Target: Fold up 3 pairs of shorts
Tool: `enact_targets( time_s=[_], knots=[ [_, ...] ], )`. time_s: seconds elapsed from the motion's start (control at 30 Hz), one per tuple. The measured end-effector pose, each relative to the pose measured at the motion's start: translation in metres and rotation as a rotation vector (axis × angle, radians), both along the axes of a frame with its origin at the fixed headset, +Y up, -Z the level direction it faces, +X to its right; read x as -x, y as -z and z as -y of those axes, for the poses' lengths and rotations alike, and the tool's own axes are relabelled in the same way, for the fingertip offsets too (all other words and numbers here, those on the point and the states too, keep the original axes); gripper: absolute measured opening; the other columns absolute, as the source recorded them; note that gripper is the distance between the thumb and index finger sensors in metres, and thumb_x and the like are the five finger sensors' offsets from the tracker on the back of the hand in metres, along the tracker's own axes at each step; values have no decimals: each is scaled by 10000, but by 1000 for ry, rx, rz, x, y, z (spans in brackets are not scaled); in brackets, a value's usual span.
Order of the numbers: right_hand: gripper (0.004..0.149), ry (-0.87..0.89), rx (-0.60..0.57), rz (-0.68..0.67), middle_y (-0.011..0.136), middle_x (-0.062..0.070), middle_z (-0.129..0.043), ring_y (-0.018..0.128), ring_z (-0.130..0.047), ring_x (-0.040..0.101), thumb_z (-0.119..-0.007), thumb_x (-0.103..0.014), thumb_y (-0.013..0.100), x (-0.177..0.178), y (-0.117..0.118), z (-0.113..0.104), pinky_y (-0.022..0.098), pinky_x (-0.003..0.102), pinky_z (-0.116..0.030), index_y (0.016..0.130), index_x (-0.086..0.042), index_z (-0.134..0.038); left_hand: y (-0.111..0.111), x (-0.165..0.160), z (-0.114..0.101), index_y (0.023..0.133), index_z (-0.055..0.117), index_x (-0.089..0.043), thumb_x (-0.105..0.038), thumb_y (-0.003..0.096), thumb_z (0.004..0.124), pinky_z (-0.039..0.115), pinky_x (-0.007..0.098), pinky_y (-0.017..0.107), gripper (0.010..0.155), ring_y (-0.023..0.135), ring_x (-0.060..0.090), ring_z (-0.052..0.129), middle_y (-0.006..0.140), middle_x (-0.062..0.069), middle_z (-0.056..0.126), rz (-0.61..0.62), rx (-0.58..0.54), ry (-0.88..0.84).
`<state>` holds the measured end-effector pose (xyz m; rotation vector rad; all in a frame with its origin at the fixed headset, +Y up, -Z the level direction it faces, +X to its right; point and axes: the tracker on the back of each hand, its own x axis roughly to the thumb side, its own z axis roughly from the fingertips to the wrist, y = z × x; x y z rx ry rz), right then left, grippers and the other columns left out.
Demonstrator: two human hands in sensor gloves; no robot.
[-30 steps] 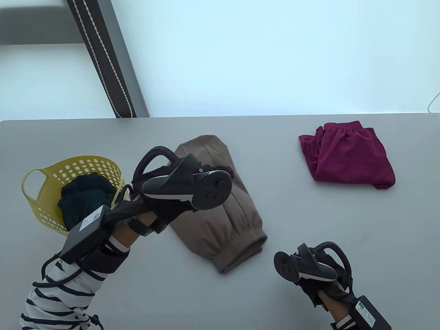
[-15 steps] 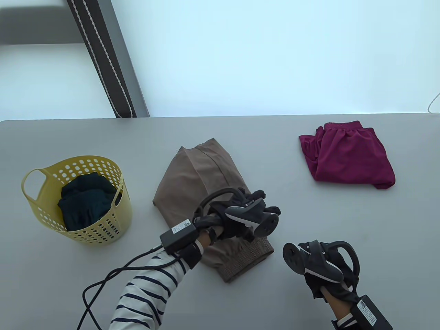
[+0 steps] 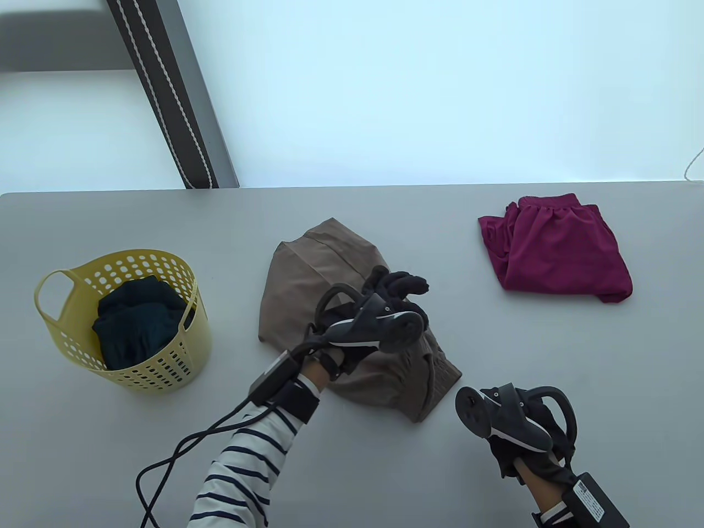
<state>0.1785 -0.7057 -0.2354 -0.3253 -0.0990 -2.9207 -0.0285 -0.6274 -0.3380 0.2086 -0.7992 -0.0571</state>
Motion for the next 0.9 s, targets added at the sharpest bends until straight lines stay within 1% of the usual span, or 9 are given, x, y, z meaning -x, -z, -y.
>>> enact_targets(
  time_s=[0.07, 0.17, 0.23, 0.4, 0.47, 0.63, 0.7, 0.8, 0.9],
  knots=[
    [401, 6, -2, 3, 377, 53, -996, 220, -1029, 221, -621, -492, 489, 0, 0, 0, 271, 447, -852, 484, -195, -891, -17, 23, -17, 720, 674, -534, -492, 344, 727, 589, 559, 771, 382, 1040, 265, 758, 1105, -54, 620, 37, -47, 20],
    [398, 9, 3, -3, 377, 53, -996, 219, -1029, 221, -621, -491, 489, 2, 0, 1, 271, 447, -852, 487, -198, -889, -52, 56, -18, 728, 685, -528, -505, 348, 730, 594, 556, 774, 383, 1033, 252, 779, 1091, -78, 648, 98, -65, 128],
    [398, 7, 9, -8, 378, 52, -996, 220, -1029, 221, -621, -492, 490, 3, -1, 2, 272, 447, -852, 487, -197, -890, -73, 71, -5, 739, 690, -527, -507, 355, 723, 596, 558, 773, 386, 1031, 253, 783, 1090, -78, 656, 128, -51, 212],
    [399, 1, 28, -11, 379, 53, -996, 222, -1030, 222, -620, -492, 490, 4, -1, 4, 273, 448, -851, 489, -198, -890, -126, 99, 72, 811, 670, -520, -528, 362, 682, 590, 565, 769, 450, 1033, 280, 774, 1109, -45, 641, 239, 126, 609],
    [400, 1, 30, -9, 380, 53, -996, 223, -1029, 223, -620, -492, 491, 4, -1, 3, 273, 448, -851, 488, -196, -890, -134, 105, 83, 855, 623, -519, -558, 348, 653, 589, 566, 767, 510, 1039, 289, 758, 1133, -8, 598, 258, 124, 730],
    [400, 10, 12, 7, 389, 55, -996, 230, -1031, 225, -621, -490, 491, 2, 0, 1, 277, 450, -850, 496, -194, -889, -121, 94, 39, 869, 625, -517, -562, 360, 644, 581, 574, 771, 512, 1040, 293, 760, 1136, -2, 604, 215, 35, 492],
    [395, 15, -14, 25, 431, 67, -991, 273, -1033, 239, -624, -483, 492, 0, 1, 0, 301, 460, -844, 529, -185, -880, -109, 65, 16, 891, 608, -511, -556, 367, 645, 571, 581, 773, 527, 1044, 306, 750, 1148, 25, 588, 243, 19, 334],
    [387, 15, -66, 52, 522, 91, -966, 362, -1025, 270, -637, -469, 490, -3, 2, -2, 349, 481, -826, 604, -165, -846, -94, 28, 17, 990, 457, -471, -563, 374, 616, 564, 596, 768, 643, 1048, 336, 726, 1167, 104, 525, 256, -15, 331],
    [382, 30, -183, 110, 595, 109, -936, 432, -1012, 293, -655, -448, 486, -9, 2, -8, 376, 486, -813, 669, -148, -805, -68, -27, 46, 1069, 189, -329, -575, 366, 592, 550, 635, 749, 847, 1049, 398, 679, 1166, 225, 422, 238, 70, 440]
  ],
)
